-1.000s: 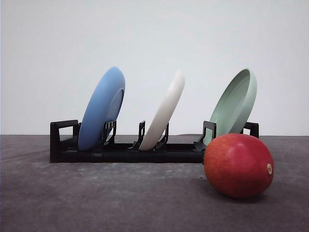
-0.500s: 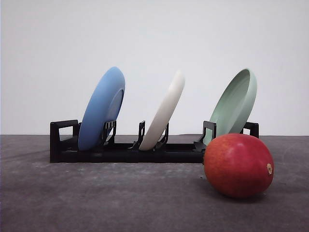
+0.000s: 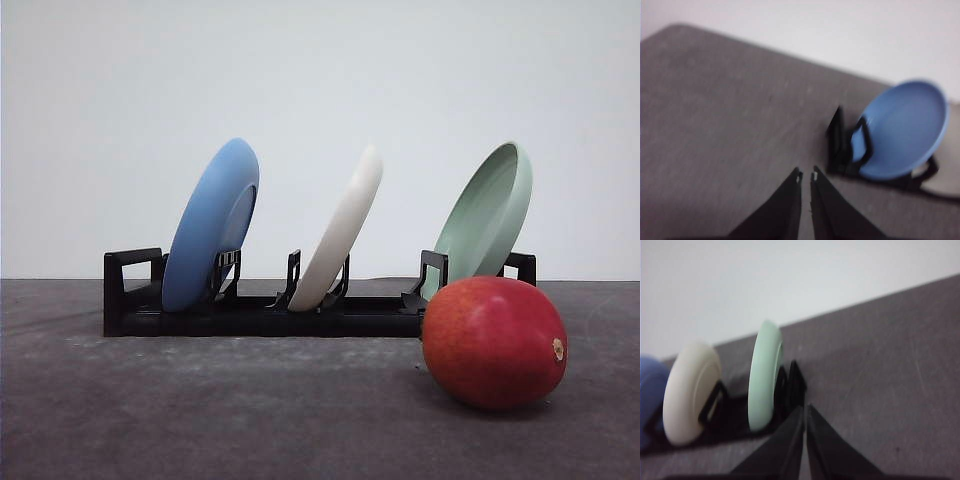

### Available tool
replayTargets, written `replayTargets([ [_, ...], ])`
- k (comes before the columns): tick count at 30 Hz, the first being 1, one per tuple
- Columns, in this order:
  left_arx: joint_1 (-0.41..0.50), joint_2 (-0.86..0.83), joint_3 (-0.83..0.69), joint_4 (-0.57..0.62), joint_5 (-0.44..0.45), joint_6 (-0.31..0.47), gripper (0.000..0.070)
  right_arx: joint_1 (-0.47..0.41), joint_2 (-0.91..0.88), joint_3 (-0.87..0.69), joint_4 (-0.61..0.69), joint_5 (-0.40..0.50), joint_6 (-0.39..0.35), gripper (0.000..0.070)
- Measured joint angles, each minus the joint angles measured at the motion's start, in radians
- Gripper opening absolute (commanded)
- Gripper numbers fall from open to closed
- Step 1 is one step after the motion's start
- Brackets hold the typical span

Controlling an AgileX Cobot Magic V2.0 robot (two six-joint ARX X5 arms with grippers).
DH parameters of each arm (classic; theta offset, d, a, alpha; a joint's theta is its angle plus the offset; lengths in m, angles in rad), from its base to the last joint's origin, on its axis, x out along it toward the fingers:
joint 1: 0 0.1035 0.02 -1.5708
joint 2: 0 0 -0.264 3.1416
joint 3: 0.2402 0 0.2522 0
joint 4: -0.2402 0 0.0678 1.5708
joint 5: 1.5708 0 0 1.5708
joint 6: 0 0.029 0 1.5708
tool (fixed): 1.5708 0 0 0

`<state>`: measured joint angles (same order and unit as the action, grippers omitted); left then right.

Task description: Place pomegranate in white plate

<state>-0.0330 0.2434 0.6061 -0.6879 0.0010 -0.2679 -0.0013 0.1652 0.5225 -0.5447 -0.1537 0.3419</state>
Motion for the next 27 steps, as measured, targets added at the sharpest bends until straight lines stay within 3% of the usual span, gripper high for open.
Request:
replayTargets([
  [7,0.0,0.147,0.085,-0.123,0.105,0.049,0.0013,0.0,0.125,0.037,-0.062,-0.131,-0.087,0.0005],
  [13,-0.005,0.266,0.114,-0.14,0.191,0.074,0.0012,0.033,0.204,0.038,-0.08,-0.157,-0.122,0.0006],
  [20,-0.132,0.361,0.115,-0.096,0.197,0.13,0.0014,0.149,0.219,0.039,-0.079,-0.157,-0.165,0.0007],
  [27,-0.256,0.396,0.119,-0.016,0.2,0.279,0.0015,0.231,0.221,0.04,-0.079,-0.159,-0.236,0.0009],
])
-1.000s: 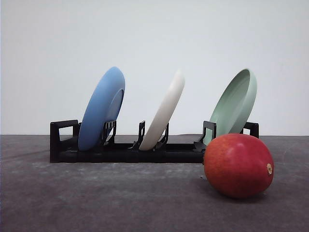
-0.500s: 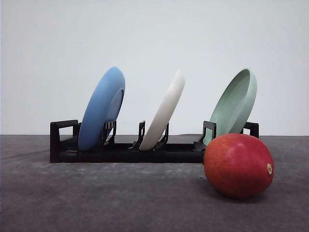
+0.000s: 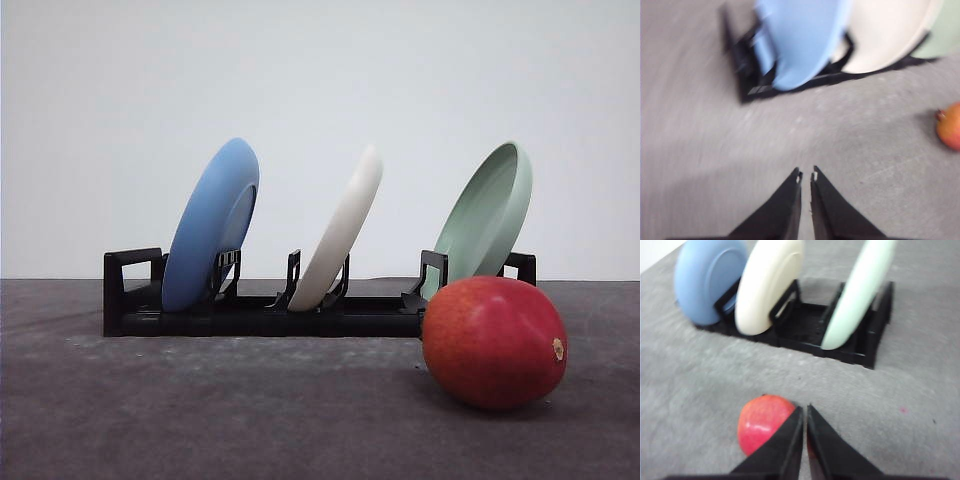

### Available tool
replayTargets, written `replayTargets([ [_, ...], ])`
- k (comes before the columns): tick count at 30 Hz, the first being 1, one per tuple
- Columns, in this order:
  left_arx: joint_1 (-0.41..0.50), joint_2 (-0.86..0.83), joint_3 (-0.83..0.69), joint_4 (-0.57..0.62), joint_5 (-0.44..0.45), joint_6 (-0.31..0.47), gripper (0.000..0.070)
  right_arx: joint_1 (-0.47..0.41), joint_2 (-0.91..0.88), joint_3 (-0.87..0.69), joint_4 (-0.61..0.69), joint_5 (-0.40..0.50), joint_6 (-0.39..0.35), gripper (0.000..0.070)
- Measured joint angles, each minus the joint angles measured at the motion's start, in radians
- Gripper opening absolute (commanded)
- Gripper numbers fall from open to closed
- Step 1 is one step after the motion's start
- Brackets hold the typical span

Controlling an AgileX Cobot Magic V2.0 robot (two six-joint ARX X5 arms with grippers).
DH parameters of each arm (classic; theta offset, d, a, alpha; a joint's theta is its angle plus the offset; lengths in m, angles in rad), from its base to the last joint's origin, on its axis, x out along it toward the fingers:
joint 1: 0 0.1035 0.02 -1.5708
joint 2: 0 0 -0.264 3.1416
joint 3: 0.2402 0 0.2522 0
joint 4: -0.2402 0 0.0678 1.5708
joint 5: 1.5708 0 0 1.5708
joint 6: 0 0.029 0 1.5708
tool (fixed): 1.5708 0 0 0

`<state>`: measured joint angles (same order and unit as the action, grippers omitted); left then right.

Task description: Place pomegranate in white plate

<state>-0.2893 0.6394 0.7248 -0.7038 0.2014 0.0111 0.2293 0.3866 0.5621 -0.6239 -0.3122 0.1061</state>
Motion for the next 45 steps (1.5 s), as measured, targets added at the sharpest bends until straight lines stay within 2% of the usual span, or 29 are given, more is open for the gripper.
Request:
replayTargets([
  [4,-0.037,0.007,0.0,0.038,0.0,0.102,0.0015,0.024,0.0,0.0,0.0,-0.002,-0.042,0.0009],
  [6,-0.043,0.007,0.002,0.045,0.0,0.129,0.0039,0.026,0.0,0.0,0.0,-0.002,-0.051,0.0041],
  [7,-0.043,0.007,0.002,0.045,0.0,0.136,0.008,0.026,0.0,0.0,0.001,-0.002,-0.054,0.0089],
  [10,-0.043,0.007,0.002,0.046,0.007,0.147,0.0356,0.026,0.0,0.0,0.015,-0.002,-0.058,0.0352],
  [12,-0.043,0.006,0.002,0.048,0.01,0.15,0.0407,0.026,0.0,0.0,0.025,-0.002,-0.057,0.0389],
  [19,-0.068,0.005,0.002,0.121,0.043,0.159,0.0406,0.026,0.0,0.0,0.061,-0.002,-0.057,0.0389],
  [25,-0.149,0.052,0.002,0.241,0.049,0.21,0.0406,0.026,0.0,0.0,0.06,-0.002,-0.052,0.0389],
  [30,-0.228,0.149,0.002,0.359,0.048,0.219,0.0404,0.026,0.0,0.001,0.06,-0.002,-0.046,0.0389],
  [37,-0.318,0.328,0.002,0.579,0.002,0.225,0.0394,0.026,0.0,0.001,0.06,-0.002,-0.046,0.0389],
  [45,-0.397,0.541,0.002,0.918,-0.07,0.189,0.0394,0.026,0.0,0.001,0.062,-0.002,-0.046,0.0389],
])
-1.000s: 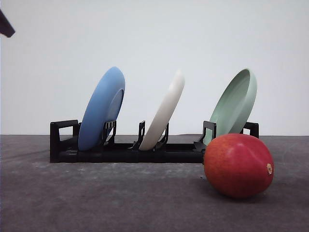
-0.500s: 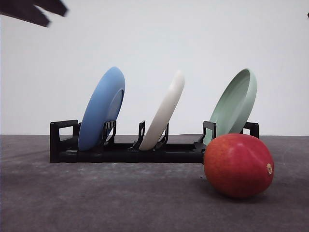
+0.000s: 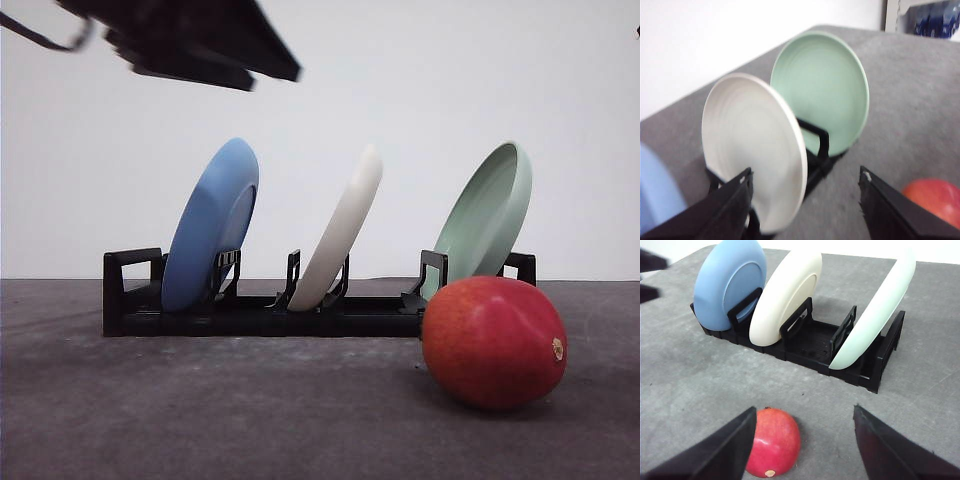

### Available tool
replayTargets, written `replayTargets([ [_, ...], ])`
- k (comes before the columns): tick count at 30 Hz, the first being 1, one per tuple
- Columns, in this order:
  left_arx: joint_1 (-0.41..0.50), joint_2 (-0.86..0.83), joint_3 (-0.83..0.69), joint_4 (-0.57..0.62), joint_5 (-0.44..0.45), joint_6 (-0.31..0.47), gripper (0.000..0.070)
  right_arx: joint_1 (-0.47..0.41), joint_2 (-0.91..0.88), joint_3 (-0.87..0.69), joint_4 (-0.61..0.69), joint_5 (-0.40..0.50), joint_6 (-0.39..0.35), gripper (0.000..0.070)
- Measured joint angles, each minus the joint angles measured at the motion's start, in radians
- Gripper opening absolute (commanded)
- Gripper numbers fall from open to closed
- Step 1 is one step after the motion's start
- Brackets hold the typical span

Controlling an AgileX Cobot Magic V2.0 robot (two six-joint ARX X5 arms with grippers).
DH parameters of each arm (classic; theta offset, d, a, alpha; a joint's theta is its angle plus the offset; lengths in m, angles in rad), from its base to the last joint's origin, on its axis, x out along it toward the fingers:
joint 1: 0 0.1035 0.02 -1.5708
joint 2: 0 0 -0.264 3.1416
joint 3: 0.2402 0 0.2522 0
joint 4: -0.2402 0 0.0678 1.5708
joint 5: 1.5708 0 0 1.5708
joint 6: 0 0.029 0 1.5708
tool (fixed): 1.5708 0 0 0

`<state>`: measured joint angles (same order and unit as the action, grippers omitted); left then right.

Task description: Place pomegranate in white plate

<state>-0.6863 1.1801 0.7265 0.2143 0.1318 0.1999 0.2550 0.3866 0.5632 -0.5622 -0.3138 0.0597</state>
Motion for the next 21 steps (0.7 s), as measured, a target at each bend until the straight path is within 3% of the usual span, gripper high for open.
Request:
replayTargets([
  [5,-0.041,0.127,0.005,0.171,-0.064,-0.006,0.0393,0.0,0.0,0.001,0.006,0.0,0.0,0.0389],
  [11,-0.059,0.268,0.079,0.185,-0.113,-0.032,0.0393,0.0,0.0,0.001,0.012,0.0,0.0,0.0389],
  [16,-0.063,0.36,0.17,0.112,-0.16,-0.098,0.039,0.0,0.0,0.003,0.032,0.0,0.0,0.0389],
  [21,-0.063,0.431,0.283,-0.04,-0.187,-0.144,0.0388,0.0,0.0,0.003,0.042,0.0,0.0,0.0389],
])
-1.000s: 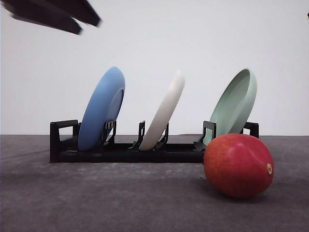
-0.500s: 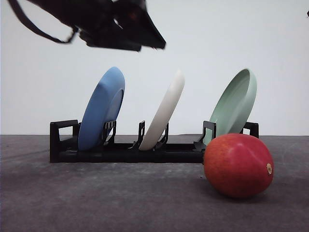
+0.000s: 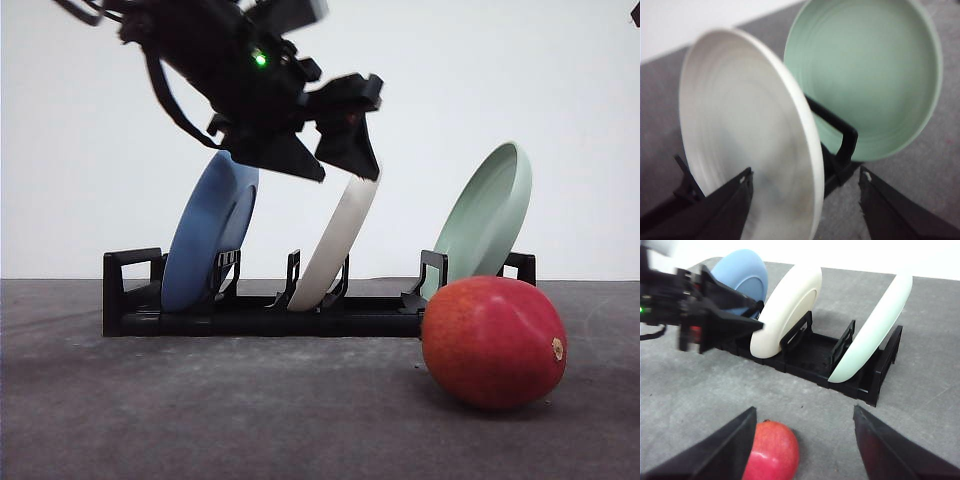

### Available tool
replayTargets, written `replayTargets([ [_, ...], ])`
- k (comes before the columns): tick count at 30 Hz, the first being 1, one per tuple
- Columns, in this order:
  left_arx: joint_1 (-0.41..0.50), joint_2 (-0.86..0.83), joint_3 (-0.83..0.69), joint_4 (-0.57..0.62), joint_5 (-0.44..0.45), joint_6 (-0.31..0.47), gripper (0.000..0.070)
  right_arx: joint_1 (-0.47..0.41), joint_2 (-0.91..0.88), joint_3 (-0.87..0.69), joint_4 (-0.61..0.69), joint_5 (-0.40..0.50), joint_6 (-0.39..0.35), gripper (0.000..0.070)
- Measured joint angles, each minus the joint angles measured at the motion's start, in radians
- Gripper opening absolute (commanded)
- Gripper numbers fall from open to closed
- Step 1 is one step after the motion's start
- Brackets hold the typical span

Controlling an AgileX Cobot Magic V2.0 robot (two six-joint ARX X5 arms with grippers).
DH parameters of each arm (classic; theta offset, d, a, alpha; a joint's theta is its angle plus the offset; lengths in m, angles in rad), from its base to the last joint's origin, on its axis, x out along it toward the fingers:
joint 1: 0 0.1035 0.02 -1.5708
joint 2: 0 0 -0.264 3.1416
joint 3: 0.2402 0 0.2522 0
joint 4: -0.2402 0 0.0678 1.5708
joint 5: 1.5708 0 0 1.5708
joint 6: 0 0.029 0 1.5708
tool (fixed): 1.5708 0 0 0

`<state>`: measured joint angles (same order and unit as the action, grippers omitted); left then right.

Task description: Place pomegranate in white plate

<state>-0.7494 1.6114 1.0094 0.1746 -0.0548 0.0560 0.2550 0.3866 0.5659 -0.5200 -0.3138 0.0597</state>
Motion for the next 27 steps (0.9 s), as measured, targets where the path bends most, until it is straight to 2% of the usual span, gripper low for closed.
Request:
replayTargets([
  [3,0.0,0.035,0.064,-0.075,-0.002,-0.007,0.0387,0.0,0.0,0.0,0.0,0.0,0.0,0.0389],
  [8,0.0,0.09,0.152,-0.135,-0.007,-0.015,0.0387,0.0,0.0,0.0,0.001,0.0,0.0,0.0389],
  [27,0.0,0.176,0.176,-0.141,-0.026,-0.017,0.0378,0.0,0.0,0.0,0.001,0.0,0.0,0.0389],
])
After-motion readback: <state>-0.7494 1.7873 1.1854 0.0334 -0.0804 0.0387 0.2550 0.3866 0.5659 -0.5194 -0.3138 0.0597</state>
